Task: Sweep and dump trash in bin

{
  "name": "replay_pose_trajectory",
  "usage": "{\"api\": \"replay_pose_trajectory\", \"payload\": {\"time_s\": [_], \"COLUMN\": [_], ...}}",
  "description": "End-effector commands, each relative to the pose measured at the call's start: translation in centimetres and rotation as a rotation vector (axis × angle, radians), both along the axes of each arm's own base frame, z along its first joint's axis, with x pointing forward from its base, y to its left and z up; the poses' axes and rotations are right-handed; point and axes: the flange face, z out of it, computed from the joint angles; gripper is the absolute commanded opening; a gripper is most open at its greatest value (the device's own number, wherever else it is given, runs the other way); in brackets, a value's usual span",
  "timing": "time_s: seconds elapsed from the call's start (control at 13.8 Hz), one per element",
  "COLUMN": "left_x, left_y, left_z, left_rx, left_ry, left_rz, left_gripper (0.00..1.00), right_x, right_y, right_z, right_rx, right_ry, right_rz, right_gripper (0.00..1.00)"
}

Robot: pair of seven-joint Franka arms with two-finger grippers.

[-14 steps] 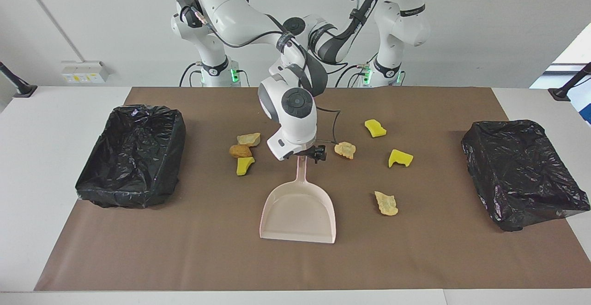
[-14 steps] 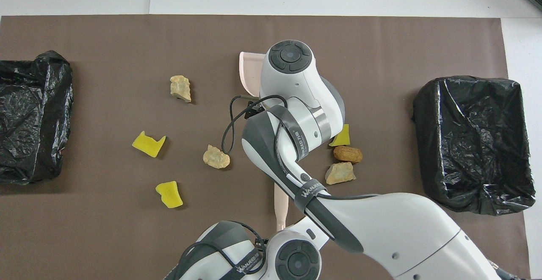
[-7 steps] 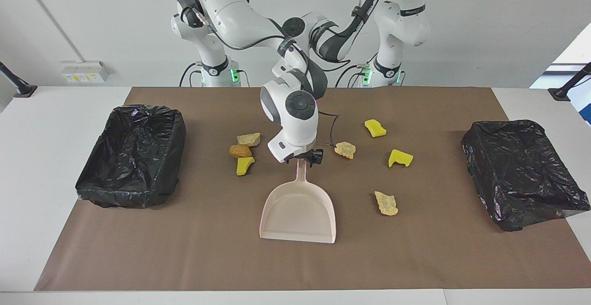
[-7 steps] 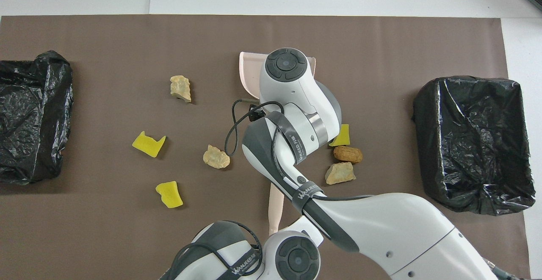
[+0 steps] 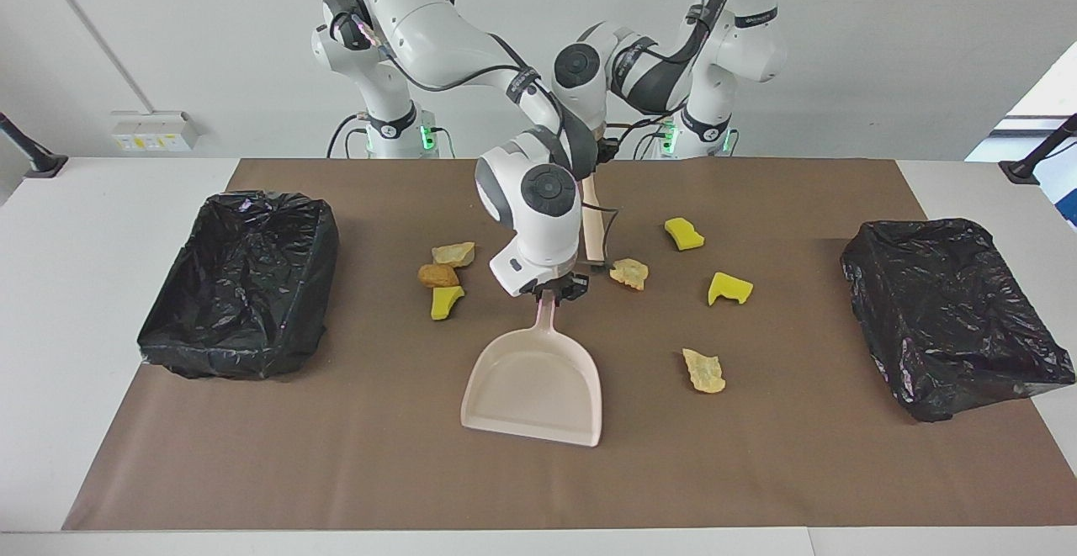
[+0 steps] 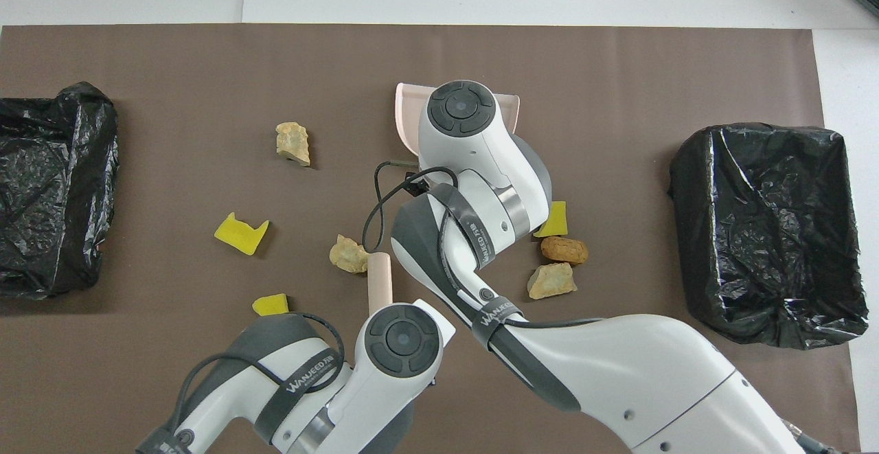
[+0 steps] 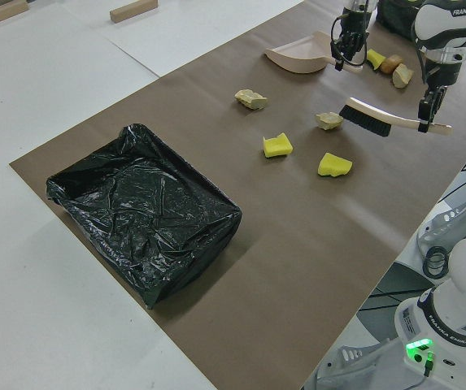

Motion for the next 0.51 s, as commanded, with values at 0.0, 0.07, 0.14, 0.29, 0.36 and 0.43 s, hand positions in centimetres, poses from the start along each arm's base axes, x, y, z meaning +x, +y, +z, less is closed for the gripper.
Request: {"api": "replay_pose_trajectory", "payload": {"time_s": [0.0,0.07,0.14,0.29,0.36,0.43], "left_x": [1.9,2.6,2.6,2.6,3.0,3.7], "left_y": [3.6,4.9,5.5,7.5,8.6,9.6], "left_z": [0.0,0.4,0.6,1.7,2.8,3.8], "left_rx": [0.024,0.035,0.048,0.075,0.072,0.055], "left_ry": [0.033,0.047,0.059,0.096,0.097,0.085], "left_rz": [0.081,0.111,0.123,0.154,0.176,0.193], "left_gripper": [0.00,0.00,0.00,0.00,0.00,0.00], "right_x": [-0.3,-0.4,-0.6,-0.2,-0.7,-1.1], "right_y": [-0.1,-0.7,-1.3,-4.6,-5.8,-8.1], "right_z": [1.8,3.1,5.2,9.7,11.9,14.0], "right_rx": [-0.039,-0.025,-0.023,-0.013,-0.012,-0.018], "right_ry": [-0.058,-0.061,-0.064,-0.092,-0.092,-0.075], "right_rz": [0.112,0.206,0.258,0.309,0.377,0.450], "right_gripper": [0.00,0.00,0.00,0.00,0.00,0.00]}}
